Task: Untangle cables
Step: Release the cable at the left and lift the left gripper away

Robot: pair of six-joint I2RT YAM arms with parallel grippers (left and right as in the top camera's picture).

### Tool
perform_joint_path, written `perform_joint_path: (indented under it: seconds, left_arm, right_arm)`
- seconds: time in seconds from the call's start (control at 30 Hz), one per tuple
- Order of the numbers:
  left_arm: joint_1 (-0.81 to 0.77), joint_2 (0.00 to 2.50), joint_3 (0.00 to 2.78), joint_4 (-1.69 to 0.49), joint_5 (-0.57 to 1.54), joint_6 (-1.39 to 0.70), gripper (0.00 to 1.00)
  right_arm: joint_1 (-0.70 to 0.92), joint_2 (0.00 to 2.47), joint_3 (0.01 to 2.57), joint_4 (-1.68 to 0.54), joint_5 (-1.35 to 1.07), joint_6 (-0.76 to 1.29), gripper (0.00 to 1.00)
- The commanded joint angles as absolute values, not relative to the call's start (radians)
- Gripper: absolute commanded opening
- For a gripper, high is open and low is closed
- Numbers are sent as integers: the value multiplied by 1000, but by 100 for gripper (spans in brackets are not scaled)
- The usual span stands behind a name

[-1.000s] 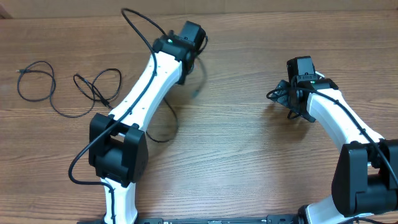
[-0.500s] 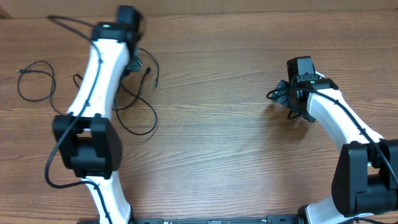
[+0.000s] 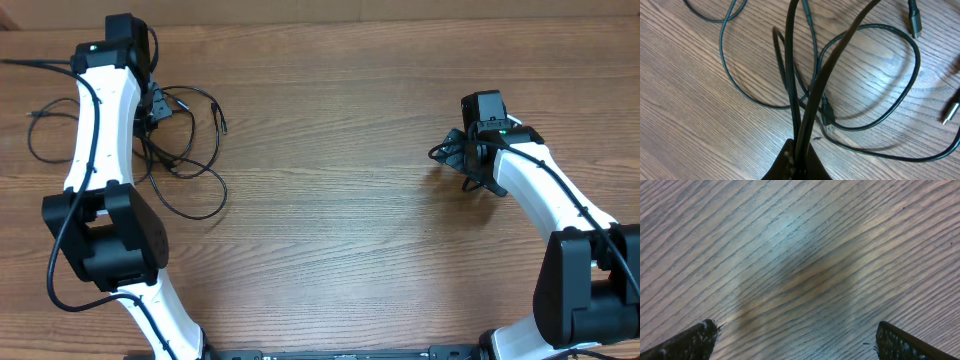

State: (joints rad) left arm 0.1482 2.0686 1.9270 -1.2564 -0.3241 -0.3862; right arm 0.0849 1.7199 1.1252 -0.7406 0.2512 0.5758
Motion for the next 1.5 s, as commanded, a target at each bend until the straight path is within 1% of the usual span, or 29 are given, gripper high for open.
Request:
perform_joint_path:
  seconds: [0.0,0.03,0.1,0.13,0.2,0.33,0.5,0.6,0.67,0.77,0.8,0.87,1.07,1.2,1.47]
  left_arm:
    - [160,2028,1952,-1256,-313,-378,4]
    - [160,2028,1952,-1256,-313,-379,4]
    - [160,2029,1951,-1257,-313,-382,12]
    - [160,2029,1951,-1257,-313,-381,18]
    - [160,2029,1951,-1261,-313,-381,34]
    - [162,2029,1951,-1261,-305,-381,43]
    - [161,2029,1951,-1264,-213,-381,61]
    - [160,2029,1951,-1277,-126,-348,75]
    - [160,2029,1951,-1283,0,-256,85]
    - [160,2029,1951,-1311,175,-151,95]
    - [158,2029,1950,-1324,215,-134,97]
    - [152,2029,1950,-1357,266,-125,97]
    - [118,2029,1927,-1456,236,-126,95]
    - [79,2029,1839,-1451,237,-120,96]
    - [-45,2029,1639,-1350,235,-119,94]
  right_arm:
    - [81,1719,1121,-735,265,574,100]
    - [81,1719,1121,-735,265,574,100]
    - [81,1719,1121,-735,265,574,100]
    - [81,1719,1121,-735,265,574,100]
    - [81,1719,1121,-735,265,574,100]
    - [81,1719,1121,-735,265,574,100]
    - [81,1719,1121,-735,265,574,100]
    - [81,1719,1121,-735,265,574,100]
    - [81,1719,1121,-735,265,574,100]
    - [81,1719,1121,-735,265,574,100]
    - [81,1719,1121,-735,265,574,100]
    - [81,1719,1121,-735,265,574,100]
    - [81,1719,1121,-735,265,574,100]
    - [81,1719,1121,-735,265,574,100]
    - [81,1719,1121,-735,265,574,100]
